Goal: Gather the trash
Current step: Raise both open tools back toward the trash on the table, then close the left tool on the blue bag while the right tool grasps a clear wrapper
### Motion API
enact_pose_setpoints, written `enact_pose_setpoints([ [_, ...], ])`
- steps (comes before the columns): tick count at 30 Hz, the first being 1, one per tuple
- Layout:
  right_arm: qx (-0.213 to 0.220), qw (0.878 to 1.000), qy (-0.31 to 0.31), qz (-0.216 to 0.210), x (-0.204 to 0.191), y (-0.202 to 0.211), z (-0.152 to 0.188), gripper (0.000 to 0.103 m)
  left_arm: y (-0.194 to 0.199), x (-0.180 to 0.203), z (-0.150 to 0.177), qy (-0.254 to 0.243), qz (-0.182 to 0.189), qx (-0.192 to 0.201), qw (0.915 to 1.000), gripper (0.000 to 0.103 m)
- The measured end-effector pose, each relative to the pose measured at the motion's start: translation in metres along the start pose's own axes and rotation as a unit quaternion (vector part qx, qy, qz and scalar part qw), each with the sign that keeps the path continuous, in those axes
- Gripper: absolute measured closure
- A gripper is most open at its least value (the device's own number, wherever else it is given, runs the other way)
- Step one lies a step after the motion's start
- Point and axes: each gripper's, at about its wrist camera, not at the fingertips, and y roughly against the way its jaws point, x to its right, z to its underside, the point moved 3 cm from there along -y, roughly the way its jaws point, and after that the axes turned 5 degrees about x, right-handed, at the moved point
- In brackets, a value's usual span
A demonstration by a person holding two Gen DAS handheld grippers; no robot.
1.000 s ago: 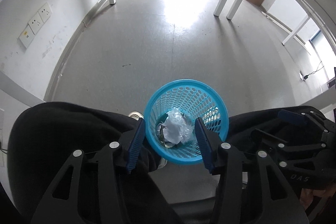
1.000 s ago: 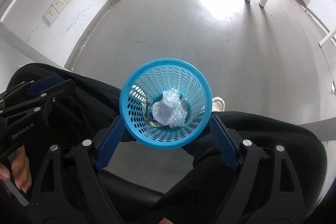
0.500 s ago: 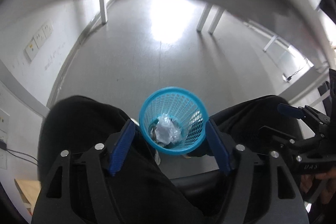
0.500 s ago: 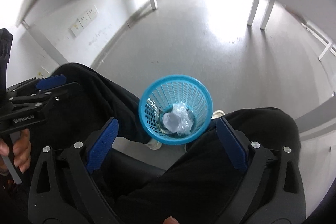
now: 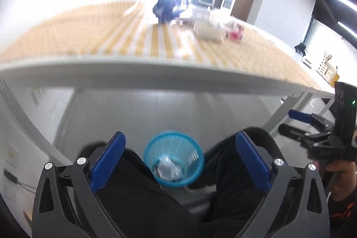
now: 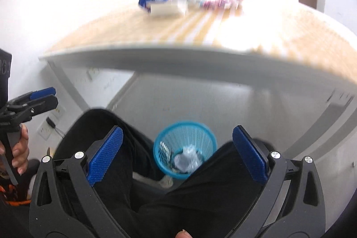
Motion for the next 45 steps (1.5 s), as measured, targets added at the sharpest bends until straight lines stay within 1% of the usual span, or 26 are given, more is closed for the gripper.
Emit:
enact_pose_setpoints([
  [5,0.045,0.999,0.005,0.012,0.007,0.018,-0.037,0.009,0.009,0.006,-0.028,-0.028,-0.017,0.04,0.9987,0.006],
  [8,0.063,0.998,0.003,0.025,0.014,0.017,-0.059,0.009,0.009,0.0,-0.047,-0.02,-0.025,0.053,0.9981,0.006],
  [11,0.069,0.997,0.002,0.034,0.022,0.012,-0.079,0.009,0.006,-0.008,-0.065,-0.005,-0.027,0.059,0.9979,0.006],
  [16,0.072,0.996,0.011,0.046,0.032,-0.004,-0.112,0.009,0.001,-0.013,-0.095,-0.001,-0.036,0.07,0.9969,0.006],
  [21,0.063,0.997,0.012,0.049,0.047,-0.022,-0.138,0.009,-0.012,-0.019,-0.12,0.008,-0.038,0.074,0.9965,0.006],
  [24,0.052,0.997,0.009,0.047,0.054,-0.038,-0.15,0.009,-0.025,-0.02,-0.132,0.009,-0.037,0.068,0.9969,0.006],
  [29,0.037,0.998,0.017,0.045,0.055,-0.064,-0.164,0.009,-0.05,-0.019,-0.152,0.004,-0.034,0.059,0.9977,0.006],
  [32,0.026,0.998,0.024,0.045,0.056,-0.08,-0.174,0.01,-0.066,-0.02,-0.164,0.009,-0.029,0.05,0.9983,0.006],
  [35,0.015,0.998,0.032,0.047,0.058,-0.093,-0.184,0.014,-0.08,-0.02,-0.176,0.008,-0.028,0.041,0.9987,0.007],
  [37,0.007,0.998,0.031,0.045,0.062,-0.101,-0.189,0.015,-0.09,-0.018,-0.184,0.004,-0.027,0.037,0.999,0.007],
  [39,-0.003,0.999,0.027,0.044,0.065,-0.11,-0.193,0.019,-0.099,-0.016,-0.191,-0.002,-0.029,0.033,0.999,0.007],
  [43,-0.021,0.998,0.033,0.044,0.067,-0.125,-0.201,0.024,-0.119,-0.014,-0.203,-0.01,-0.034,0.017,0.9992,0.01],
  [45,-0.032,0.998,0.039,0.046,0.067,-0.133,-0.202,0.03,-0.128,-0.015,-0.208,-0.011,-0.034,0.01,0.9993,0.01],
])
